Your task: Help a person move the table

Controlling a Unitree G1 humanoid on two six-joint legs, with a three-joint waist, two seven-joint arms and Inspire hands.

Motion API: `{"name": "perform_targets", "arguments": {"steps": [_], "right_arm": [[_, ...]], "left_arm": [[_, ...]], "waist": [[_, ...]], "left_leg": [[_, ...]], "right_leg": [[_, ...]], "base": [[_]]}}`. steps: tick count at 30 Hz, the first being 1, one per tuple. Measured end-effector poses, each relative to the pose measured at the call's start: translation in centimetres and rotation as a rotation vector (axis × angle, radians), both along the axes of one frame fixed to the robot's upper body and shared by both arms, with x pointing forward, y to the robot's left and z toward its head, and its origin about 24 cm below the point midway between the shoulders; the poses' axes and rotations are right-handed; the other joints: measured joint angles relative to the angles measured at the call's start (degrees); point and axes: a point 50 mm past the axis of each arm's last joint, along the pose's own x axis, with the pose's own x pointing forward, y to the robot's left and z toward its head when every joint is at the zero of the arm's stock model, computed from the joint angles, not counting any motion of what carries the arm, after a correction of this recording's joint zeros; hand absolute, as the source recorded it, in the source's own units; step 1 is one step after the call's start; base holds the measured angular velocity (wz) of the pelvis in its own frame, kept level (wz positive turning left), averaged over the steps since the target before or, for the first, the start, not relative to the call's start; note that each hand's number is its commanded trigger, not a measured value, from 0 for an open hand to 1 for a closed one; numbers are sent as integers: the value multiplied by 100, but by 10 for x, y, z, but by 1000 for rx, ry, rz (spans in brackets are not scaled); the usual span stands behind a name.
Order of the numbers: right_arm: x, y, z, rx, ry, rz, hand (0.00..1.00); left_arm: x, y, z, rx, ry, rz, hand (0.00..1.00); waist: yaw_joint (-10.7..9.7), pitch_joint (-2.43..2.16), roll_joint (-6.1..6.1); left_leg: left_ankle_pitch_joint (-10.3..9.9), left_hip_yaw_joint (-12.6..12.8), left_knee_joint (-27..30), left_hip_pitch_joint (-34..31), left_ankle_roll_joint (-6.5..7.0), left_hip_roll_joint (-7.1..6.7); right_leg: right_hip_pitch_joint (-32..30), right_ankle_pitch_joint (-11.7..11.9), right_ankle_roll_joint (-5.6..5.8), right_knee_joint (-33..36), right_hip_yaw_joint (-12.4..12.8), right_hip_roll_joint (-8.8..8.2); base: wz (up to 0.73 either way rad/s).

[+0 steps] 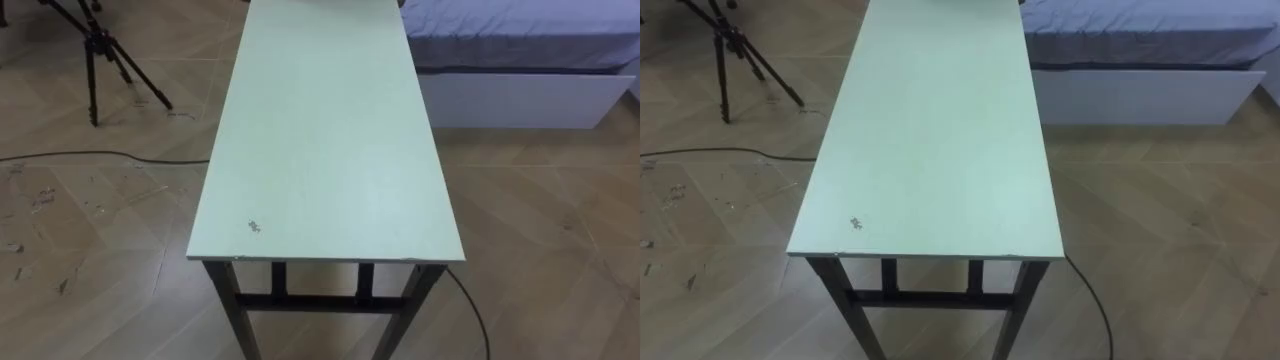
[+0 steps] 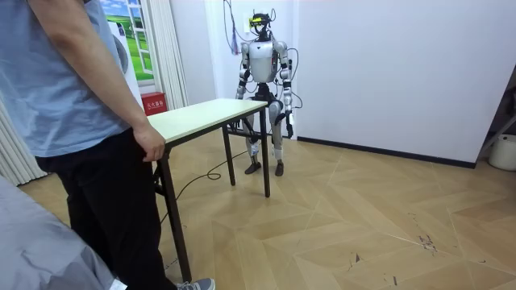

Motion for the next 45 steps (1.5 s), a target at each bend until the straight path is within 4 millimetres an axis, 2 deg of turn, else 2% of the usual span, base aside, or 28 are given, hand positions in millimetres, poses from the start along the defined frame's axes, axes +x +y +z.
{"name": "perform_targets", "arguments": {"steps": [10, 12, 22, 27, 31, 36, 38, 39, 41, 42, 44, 45], "right_arm": [[-3, 1, -1, 20, 5, -15, 0], [-3, 1, -1, 26, 0, -20, 0], [-8, 5, -2, 116, 5, -103, 0], [2, 9, 0, 193, -34, -119, 0], [9, 10, 2, 260, -116, -182, 0], [33, 13, 12, 349, -279, -215, 0], [44, 22, 24, 399, -389, -177, 0], [49, 27, 29, 423, -427, -155, 0], [71, 48, 48, 539, -563, -103, 0], [73, 53, 50, 569, -576, -100, 0], [87, 67, 60, 658, -623, -87, 0], [89, 70, 63, 676, -637, -85, 0]], "left_arm": [[-1, -1, 0, -31, -5, 25, 0], [-1, -3, -1, -50, -9, 40, 0], [-19, -11, -3, -262, -28, 298, 0], [-20, -14, -3, -342, -58, 354, 0], [-15, -17, -2, -408, -85, 363, 0], [-12, -11, 0, -464, -108, 445, 0], [-3, -14, 3, -496, -145, 425, 0], [1, -16, 5, -512, -162, 412, 0], [25, -29, 13, -603, -258, 388, 0], [29, -33, 14, -628, -278, 387, 0], [54, -57, 25, -765, -366, 384, 0], [60, -63, 29, -808, -390, 380, 0]], "waist": [[-21, 12, -8], [-16, 0, 8], [2, -8, -36], [-11, -26, -63], [24, -23, -69], [-16, -6, -42], [26, -6, -17], [25, 10, -1], [-5, 43, 40], [-12, 41, 50], [-39, 20, 79], [-36, 23, 80]], "left_leg": [[0, 2, -2, -6, 0, 0], [0, 1, -3, -18, 0, 0], [0, 10, 1, -25, 0, 3], [0, 18, 61, -163, 0, 3], [0, 29, 79, -190, 0, 24], [0, 70, 100, -223, 0, 27], [0, 101, 101, -306, 0, 23], [0, 112, 102, -333, 0, 22], [0, 139, 110, -391, 0, 18], [0, 148, 108, -395, 0, 17], [0, 187, 110, -386, 0, 3], [0, 205, 109, -385, 0, 2]], "right_leg": [[4, 0, 0, -14, 1, 0], [-13, 0, 0, -2, 6, -1], [-16, -1, 2, -3, -8, -3], [-153, 1, -1, 25, -29, -21], [-161, 12, -11, 21, -35, -7], [-250, 19, -19, 41, -26, -11], [-370, 20, -22, 133, -28, -21], [-397, 22, -25, 139, -40, -24], [-502, 29, -35, 229, -22, -33], [-494, 28, -35, 229, -21, -33], [-528, 27, -35, 292, -30, -63], [-550, 27, -35, 321, -29, -66]], "base": [[0], [0], [0], [1], [1], [-4], [-5], [-6], [-10], [-9], [-5], [-8]]}}
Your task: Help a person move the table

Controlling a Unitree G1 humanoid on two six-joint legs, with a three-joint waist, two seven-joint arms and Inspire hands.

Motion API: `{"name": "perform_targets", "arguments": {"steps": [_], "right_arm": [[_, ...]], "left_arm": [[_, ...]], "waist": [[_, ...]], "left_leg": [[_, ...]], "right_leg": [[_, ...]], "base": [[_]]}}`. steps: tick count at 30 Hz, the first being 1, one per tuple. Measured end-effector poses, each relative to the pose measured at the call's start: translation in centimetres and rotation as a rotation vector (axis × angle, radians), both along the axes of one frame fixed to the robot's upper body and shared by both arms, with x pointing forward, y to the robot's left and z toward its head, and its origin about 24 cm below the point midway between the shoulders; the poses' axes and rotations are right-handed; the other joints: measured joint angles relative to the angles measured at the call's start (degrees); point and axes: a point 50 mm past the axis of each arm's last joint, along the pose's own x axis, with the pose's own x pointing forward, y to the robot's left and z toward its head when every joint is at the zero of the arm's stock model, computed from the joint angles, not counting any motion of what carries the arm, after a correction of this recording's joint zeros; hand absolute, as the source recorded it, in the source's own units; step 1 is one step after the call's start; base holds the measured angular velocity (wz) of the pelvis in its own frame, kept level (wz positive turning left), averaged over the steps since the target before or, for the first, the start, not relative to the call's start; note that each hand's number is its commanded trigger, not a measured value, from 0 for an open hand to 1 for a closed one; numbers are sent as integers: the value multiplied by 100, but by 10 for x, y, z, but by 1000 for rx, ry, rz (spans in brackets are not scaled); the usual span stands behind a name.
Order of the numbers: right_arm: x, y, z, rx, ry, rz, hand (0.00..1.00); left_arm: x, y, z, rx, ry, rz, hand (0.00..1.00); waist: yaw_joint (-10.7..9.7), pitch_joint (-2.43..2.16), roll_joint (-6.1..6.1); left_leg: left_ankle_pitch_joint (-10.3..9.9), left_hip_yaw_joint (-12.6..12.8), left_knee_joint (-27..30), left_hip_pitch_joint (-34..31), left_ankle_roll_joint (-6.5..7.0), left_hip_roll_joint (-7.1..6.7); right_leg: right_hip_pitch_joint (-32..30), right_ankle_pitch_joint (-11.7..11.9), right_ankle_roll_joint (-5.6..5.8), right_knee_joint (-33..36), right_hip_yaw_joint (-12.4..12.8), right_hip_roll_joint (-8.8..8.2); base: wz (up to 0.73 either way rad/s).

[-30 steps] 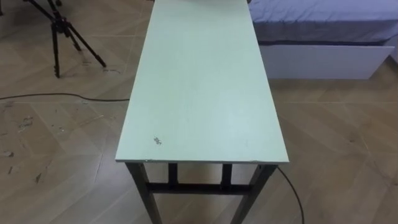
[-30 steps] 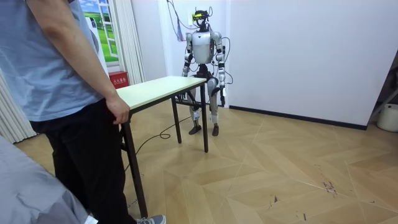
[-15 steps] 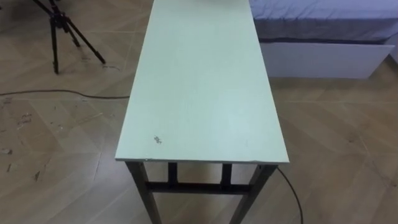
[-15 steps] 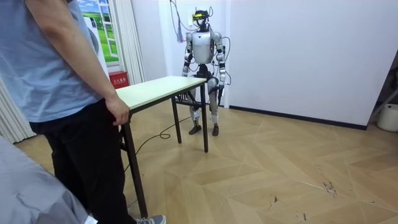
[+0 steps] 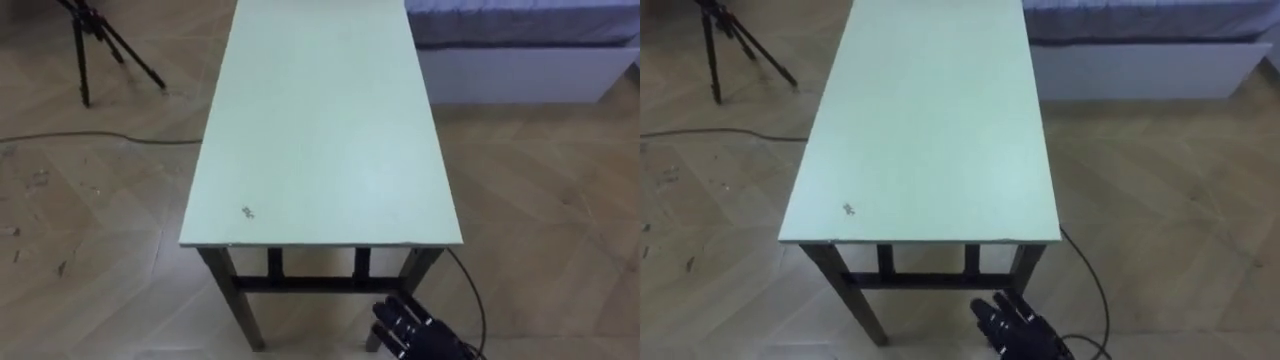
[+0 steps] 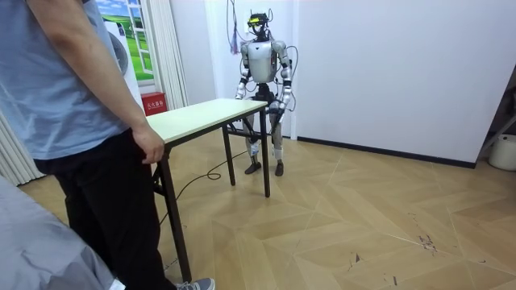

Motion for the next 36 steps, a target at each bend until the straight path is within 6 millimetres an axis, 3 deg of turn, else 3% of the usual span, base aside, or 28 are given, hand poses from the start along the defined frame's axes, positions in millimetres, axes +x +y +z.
{"name": "perform_targets", "arguments": {"steps": [2, 5, 12, 21, 26, 36], "right_arm": [[7, 10, 9, 60, -37, 21, 0], [15, 15, 14, 97, -53, 32, 0], [28, 11, 24, 43, -63, 39, 0], [49, 9, 38, 34, -131, 43, 0], [55, 5, 46, 13, -124, 51, 0], [60, -1, 48, -35, -81, 31, 0]], "left_arm": [[20, -21, 19, -128, -113, -9, 0], [35, -32, 35, -225, -185, -6, 0], [42, -34, 43, -276, -207, -9, 0], [56, -23, 51, -302, -228, 53, 0], [76, -14, 65, -310, -289, 93, 0], [92, 16, 72, -281, -260, 301, 0]], "waist": [[-26, 1, -4], [-161, -1, -7], [-193, 4, -16], [-171, -6, -75], [-88, 2, -41], [75, 27, 11]], "left_leg": [[0, 20, 1, 16, 0, -4], [0, 25, 17, 21, 0, -1], [0, 36, 86, -5, 0, 3], [0, 6, 92, 121, 0, 20], [0, 38, 96, 121, 0, 26], [-2, 8, 90, 196, 1, 8]], "right_leg": [[8, 1, -2, -4, 16, -3], [16, 7, -11, 0, 22, 0], [5, 6, -24, 22, 34, -5], [138, 12, -33, 5, 27, 14], [103, 24, -49, 25, 20, 10], [187, 24, -50, 87, -14, -24]], "base": [[-7], [0], [0], [0], [-1], [1]]}}
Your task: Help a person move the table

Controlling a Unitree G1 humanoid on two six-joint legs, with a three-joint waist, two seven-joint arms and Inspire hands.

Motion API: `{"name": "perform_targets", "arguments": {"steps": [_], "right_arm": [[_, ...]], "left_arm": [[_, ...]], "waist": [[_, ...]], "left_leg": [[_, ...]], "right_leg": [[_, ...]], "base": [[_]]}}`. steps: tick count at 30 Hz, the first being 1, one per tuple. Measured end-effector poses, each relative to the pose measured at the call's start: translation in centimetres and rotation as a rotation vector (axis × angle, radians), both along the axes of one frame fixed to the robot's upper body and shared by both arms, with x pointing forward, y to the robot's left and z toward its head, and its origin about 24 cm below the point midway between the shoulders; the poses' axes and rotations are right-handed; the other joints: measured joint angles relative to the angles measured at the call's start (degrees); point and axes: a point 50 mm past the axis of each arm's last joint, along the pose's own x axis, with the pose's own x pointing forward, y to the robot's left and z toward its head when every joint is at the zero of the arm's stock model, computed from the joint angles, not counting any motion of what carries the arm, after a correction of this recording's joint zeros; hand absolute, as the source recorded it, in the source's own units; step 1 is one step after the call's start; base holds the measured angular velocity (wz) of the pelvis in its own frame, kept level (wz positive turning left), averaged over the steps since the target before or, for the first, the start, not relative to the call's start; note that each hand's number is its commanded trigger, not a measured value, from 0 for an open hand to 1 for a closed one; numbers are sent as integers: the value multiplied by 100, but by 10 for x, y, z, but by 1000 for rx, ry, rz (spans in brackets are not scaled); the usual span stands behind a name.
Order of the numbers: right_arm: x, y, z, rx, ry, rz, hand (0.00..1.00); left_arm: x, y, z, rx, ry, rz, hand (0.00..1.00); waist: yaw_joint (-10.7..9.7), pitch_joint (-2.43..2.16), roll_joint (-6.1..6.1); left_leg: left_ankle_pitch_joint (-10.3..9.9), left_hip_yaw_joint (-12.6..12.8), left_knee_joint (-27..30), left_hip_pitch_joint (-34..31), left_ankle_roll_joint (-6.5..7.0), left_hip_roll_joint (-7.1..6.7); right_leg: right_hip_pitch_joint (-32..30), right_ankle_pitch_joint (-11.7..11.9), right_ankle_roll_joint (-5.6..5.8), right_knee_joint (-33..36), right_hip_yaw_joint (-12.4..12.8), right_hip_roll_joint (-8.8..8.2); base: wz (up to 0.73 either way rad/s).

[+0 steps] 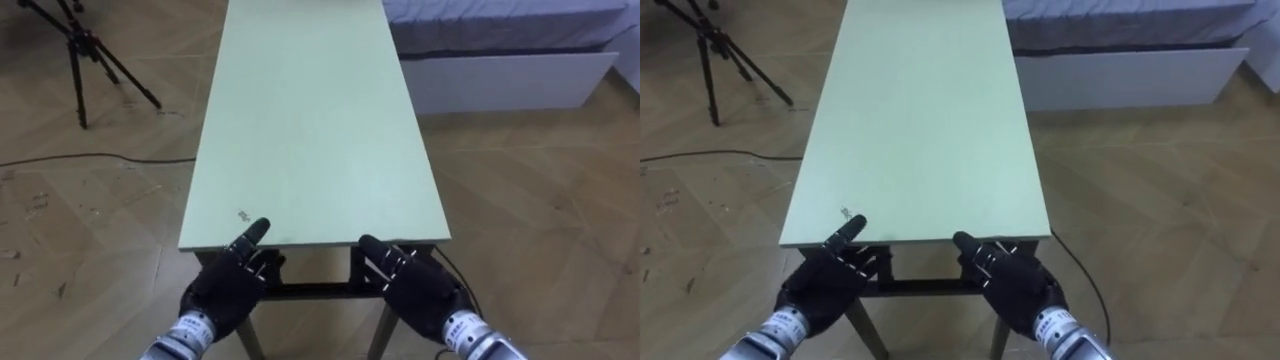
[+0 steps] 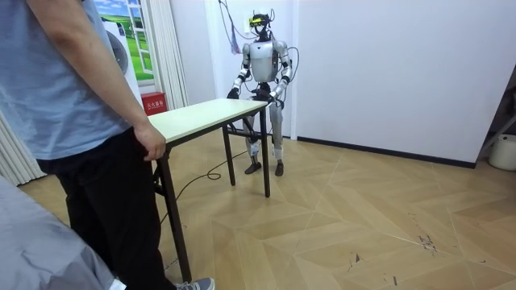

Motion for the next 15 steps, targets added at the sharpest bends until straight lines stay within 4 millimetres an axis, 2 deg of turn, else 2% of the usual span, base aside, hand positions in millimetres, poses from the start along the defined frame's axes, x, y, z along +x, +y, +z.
{"name": "perform_targets", "arguments": {"steps": [5, 15], "right_arm": [[2, -5, 1, 47, 29, -60, 0], [4, -3, 4, 178, 69, -144, 0]], "left_arm": [[7, -3, 3, -28, 27, 2, 0], [13, -6, 8, -50, 51, 26, 0]], "waist": [[111, -5, 12], [114, -5, 31]], "left_leg": [[1, -8, 7, 10, -2, 12], [2, 0, 97, -7, -2, 27]], "right_leg": [[4, 9, -15, -2, 5, 17], [-16, 27, -41, 21, 14, 14]], "base": [[0], [0]]}}
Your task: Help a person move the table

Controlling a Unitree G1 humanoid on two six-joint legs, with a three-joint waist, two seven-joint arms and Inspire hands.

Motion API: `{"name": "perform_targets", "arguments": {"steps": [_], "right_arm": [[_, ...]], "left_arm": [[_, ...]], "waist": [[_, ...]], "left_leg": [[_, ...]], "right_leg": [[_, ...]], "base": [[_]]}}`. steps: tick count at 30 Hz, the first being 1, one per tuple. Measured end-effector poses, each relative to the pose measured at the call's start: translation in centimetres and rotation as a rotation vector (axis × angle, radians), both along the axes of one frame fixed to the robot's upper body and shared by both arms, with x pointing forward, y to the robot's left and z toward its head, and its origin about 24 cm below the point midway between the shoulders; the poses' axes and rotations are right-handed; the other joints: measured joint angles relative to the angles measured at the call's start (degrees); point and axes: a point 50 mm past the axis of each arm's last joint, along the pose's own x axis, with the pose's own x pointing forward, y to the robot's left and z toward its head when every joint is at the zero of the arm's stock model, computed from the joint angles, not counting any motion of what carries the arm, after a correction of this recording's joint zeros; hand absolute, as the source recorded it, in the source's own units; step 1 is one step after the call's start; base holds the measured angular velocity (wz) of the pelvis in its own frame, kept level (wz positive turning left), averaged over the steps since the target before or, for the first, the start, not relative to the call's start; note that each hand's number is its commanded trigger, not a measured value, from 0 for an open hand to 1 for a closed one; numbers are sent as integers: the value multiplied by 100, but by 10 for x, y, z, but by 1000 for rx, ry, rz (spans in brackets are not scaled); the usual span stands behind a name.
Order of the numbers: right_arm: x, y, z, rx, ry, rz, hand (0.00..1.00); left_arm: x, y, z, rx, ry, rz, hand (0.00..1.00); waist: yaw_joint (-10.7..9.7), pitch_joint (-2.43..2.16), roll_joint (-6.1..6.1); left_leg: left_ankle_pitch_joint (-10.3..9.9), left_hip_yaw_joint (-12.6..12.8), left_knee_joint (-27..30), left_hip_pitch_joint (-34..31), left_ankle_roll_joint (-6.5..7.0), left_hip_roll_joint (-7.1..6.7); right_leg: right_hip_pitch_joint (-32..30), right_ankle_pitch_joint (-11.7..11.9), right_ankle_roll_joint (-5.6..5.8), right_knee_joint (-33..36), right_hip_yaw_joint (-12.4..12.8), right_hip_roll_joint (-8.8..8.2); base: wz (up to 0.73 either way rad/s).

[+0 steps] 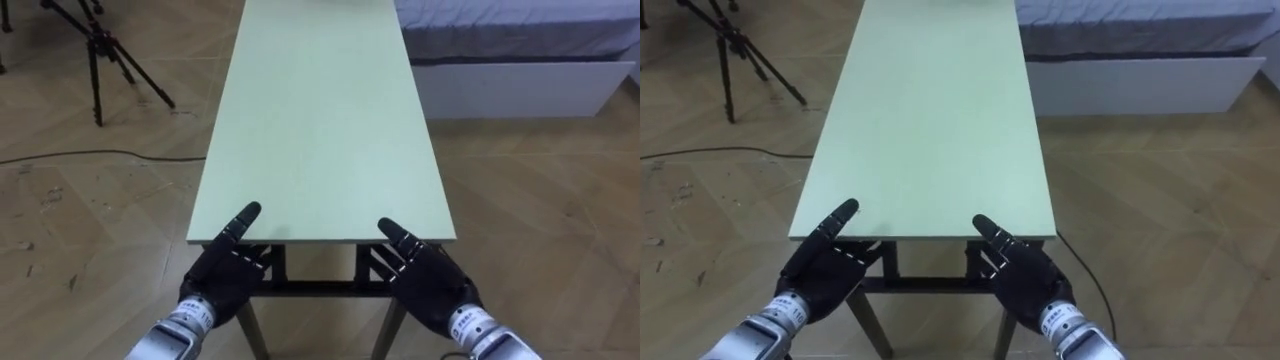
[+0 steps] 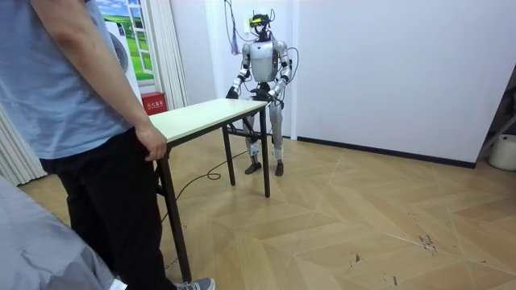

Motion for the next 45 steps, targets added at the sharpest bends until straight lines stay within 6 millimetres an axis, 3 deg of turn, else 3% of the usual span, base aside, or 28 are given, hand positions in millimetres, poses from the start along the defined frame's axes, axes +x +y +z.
{"name": "perform_targets", "arguments": {"steps": [9, 14, 21, 22, 24, 25, 26, 27, 33, 40, 45], "right_arm": [[7, 5, 8, 164, 56, -137, 0], [11, 8, 14, 187, 71, -176, 0], [13, 9, 19, 201, 82, -208, 0], [14, 9, 19, 199, 86, -215, 0], [14, 11, 20, 204, 87, -234, 0], [15, 12, 20, 209, 86, -243, 25], [15, 13, 20, 213, 82, -253, 77], [16, 13, 20, 215, 80, -257, 100], [17, 16, 21, 220, 78, -272, 100], [20, 20, 18, 168, 171, -318, 100], [20, 20, 18, 150, 171, -329, 100]], "left_arm": [[5, -4, 5, -11, 0, 15, 0], [6, -8, 4, -44, 8, 50, 0], [9, -13, 10, -60, 9, 69, 0], [10, -14, 11, -57, 13, 70, 10], [11, -16, 11, -60, 15, 82, 60], [12, -17, 11, -63, 12, 90, 100], [13, -18, 12, -64, 13, 95, 100], [14, -19, 13, -64, 15, 99, 100], [18, -22, 16, -60, 31, 128, 100], [18, -31, 16, -43, 96, 129, 100], [18, -33, 16, -16, 91, 114, 100]], "waist": [[3, 7, 81], [-3, 7, 163], [-4, 5, 167], [-10, 6, 166], [-17, 6, 166], [-17, 7, 163], [-2, 8, 160], [18, 8, 161], [29, 18, 150], [144, 70, 136], [148, 74, 133]], "left_leg": [[0, 11, 4, -111, 4, -22], [1, 11, 3, -130, 5, -18], [2, 7, 78, -206, 7, -25], [2, 1, 104, -223, 7, -24], [3, -1, 120, -269, 8, -24], [3, 1, 135, -280, 8, -24], [3, 6, 167, -292, 8, -25], [3, 13, 168, -302, 8, -26], [3, 2, 170, -339, 8, -22], [3, 5, 175, -478, 8, -8], [3, -14, 162, -463, 8, -13]], "right_leg": [[-80, 61, 7, -32, 41, -8], [-105, 61, 7, -28, 45, 0], [-170, 67, 9, -29, 47, -15], [-175, 66, 9, -19, 33, -23], [-183, 66, 9, -16, 20, -31], [-196, 66, 9, -10, 22, -35], [-228, 66, 9, 8, 35, -41], [-252, 66, 9, 22, 40, -43], [-290, 69, 3, 26, 29, -38], [-472, 64, -6, 76, 8, -34], [-454, 64, -5, 75, -41, -48]], "base": [[-1], [0], [0], [5], [4], [0], [0], [-4], [0], [-2], [0]]}}
